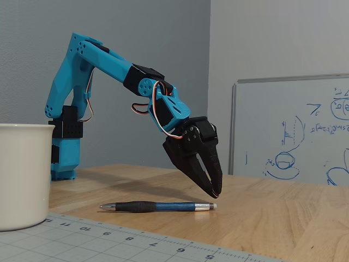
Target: Touch the pen.
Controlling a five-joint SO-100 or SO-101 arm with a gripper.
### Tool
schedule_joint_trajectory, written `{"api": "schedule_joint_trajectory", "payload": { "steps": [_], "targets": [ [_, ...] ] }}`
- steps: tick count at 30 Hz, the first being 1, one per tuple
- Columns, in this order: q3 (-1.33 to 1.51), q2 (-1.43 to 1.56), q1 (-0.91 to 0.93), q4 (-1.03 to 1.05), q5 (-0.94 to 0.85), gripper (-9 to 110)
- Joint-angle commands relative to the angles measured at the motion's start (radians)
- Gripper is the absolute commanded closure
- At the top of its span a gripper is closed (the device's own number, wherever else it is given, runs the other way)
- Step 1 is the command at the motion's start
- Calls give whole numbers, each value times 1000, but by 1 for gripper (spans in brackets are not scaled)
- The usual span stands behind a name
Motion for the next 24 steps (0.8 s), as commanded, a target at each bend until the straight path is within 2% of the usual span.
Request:
{"api": "schedule_joint_trajectory", "payload": {
  "steps": [1, 24],
  "targets": [
    [1411, 2028, -302, 732, -8, 101],
    [1411, 2028, -293, 732, -8, 101]
  ]
}}
